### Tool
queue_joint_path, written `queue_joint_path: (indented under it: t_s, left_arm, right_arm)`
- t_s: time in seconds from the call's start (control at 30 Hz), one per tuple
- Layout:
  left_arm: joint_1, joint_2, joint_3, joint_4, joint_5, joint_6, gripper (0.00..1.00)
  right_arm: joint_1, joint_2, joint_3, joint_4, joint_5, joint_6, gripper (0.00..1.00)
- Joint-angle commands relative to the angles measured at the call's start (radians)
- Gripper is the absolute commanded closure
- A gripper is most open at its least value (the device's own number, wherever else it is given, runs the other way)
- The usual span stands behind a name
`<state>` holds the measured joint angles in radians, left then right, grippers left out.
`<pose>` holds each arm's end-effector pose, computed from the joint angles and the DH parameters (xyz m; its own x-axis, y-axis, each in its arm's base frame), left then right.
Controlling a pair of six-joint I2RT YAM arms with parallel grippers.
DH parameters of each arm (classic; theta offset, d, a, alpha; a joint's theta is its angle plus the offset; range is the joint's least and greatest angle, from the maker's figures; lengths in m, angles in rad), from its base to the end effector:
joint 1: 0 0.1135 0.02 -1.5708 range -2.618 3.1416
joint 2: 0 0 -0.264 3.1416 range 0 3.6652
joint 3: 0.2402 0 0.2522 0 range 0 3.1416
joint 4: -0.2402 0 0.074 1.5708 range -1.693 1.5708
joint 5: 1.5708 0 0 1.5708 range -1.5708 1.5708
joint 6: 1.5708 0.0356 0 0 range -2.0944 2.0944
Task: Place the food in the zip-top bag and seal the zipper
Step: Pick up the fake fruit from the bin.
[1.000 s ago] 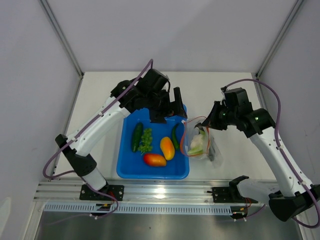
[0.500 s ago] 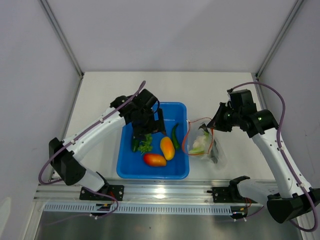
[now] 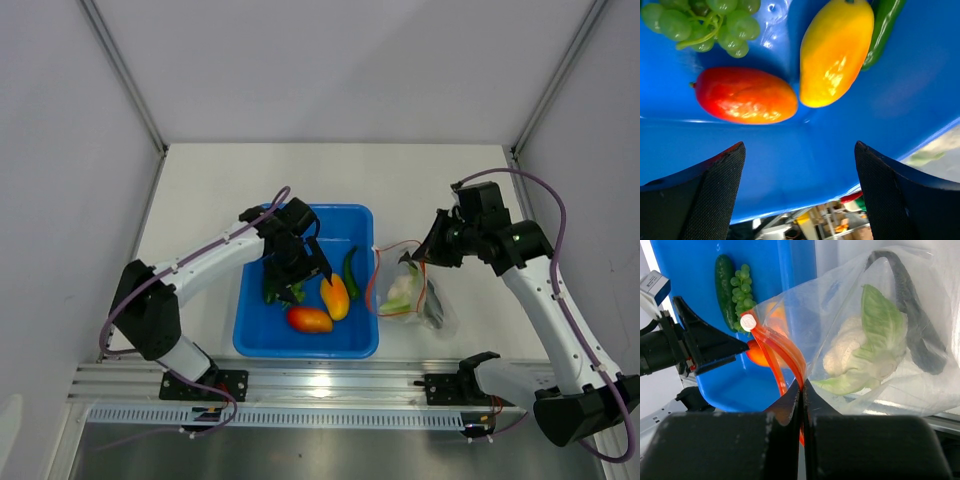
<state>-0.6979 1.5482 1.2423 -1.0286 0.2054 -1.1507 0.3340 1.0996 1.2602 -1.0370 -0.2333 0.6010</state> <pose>0.2184 -0.1927 0.2550 -0.9116 -0.4020 0.0856 -0.4086 0.8638 -0.2946 0.1880 0.0740 0.3636 -0.8581 0.2846 -0.4273 0.0322 0.8605 0.5084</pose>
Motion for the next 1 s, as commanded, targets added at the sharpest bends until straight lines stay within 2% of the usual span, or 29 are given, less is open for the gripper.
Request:
queue_joint_path:
  t_s: [0.0,0.17,0.47,0.77,0.97]
  left_arm:
    - [0.006,0.044,0.002,0.048,0.008,-0.099,0.11]
    - [0.005,0.096,-0.041,0.068,0.029,-0.174,0.11]
    - [0.006,0.127,-0.145,0.108,0.054,-0.213,0.18]
    - [0.005,0.223,-0.107,0.101,0.075,-0.192,0.2]
    - [0.003,0.256,-0.078,0.101,0.075,-0.178,0.32]
  right_arm:
    - [-0.004,-0.02,-0.004,0.012,-0.015,-0.017,1.0]
    - [-0.006,-0.02,0.004,0.011,-0.02,-0.024,1.0]
    - [-0.029,-0.018,-0.013,0.017,-0.031,-0.04,1.0]
    - [-0.053,-0.004,-0.038,0.032,-0.052,-0.052,1.0]
    - [-0.075,-0.007,-0.045,0.025,-0.057,-0.067,1.0]
